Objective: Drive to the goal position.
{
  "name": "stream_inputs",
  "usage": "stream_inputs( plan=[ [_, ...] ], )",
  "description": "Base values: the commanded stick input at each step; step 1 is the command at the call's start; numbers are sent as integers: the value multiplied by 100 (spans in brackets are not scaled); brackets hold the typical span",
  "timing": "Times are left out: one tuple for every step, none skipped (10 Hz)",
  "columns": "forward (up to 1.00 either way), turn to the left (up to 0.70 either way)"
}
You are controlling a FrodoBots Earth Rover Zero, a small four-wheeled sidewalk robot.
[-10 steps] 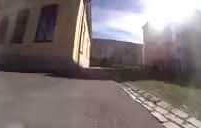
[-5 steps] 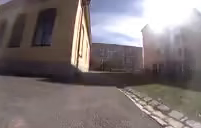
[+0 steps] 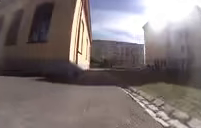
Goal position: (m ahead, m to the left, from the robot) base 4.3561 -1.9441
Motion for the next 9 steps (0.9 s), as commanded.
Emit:
stream_inputs(
  plan=[
    [70,0],
    [70,0],
    [70,0],
    [70,0],
    [46,0],
    [14,0],
    [3,0],
    [0,0],
    [0,0]
  ],
)
